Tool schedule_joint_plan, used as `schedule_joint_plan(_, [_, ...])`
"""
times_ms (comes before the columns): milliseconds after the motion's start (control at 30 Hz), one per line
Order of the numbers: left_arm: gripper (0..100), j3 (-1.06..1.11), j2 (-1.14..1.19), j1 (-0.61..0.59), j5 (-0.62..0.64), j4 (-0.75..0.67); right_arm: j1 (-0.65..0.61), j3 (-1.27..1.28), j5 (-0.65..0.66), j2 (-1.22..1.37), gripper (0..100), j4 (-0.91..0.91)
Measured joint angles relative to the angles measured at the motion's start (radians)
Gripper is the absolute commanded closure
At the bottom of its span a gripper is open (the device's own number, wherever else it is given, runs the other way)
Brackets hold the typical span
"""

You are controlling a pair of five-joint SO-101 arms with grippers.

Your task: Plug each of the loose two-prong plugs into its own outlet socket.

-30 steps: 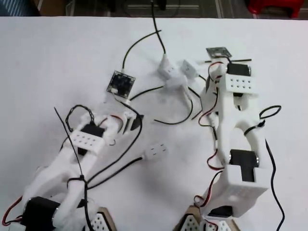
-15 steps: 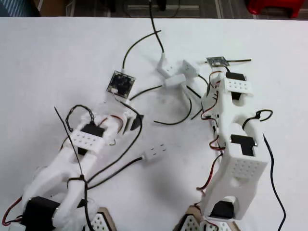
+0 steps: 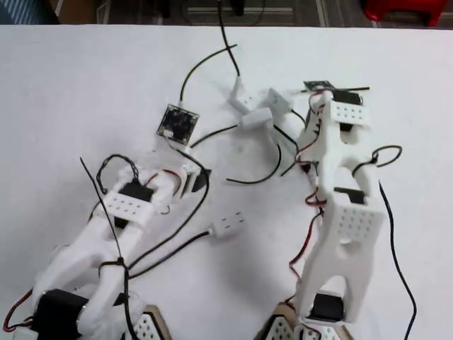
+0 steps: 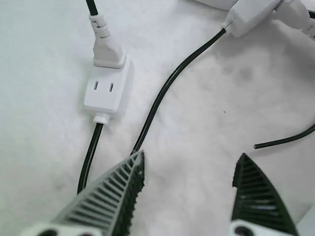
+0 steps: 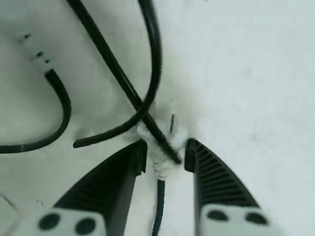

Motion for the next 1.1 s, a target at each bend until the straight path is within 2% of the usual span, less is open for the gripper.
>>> schedule_joint_plan(233, [71, 0.000, 0.000, 0.000, 0.000, 0.000, -0.014, -0.178, -0.003, 0.132, 75.9, 0.095])
schedule_joint_plan(500, [71, 0.000, 0.000, 0.000, 0.000, 0.000, -0.006, -0.334, -0.003, 0.193, 98.3, 0.195])
schedule_joint_plan(867, [71, 0.000, 0.000, 0.000, 0.000, 0.000, 0.015, -0.362, -0.002, 0.180, 97.2, 0.201])
schedule_joint_plan(1100, [71, 0.000, 0.000, 0.000, 0.000, 0.000, -0.023, -0.339, -0.002, -0.066, 97.0, 0.203])
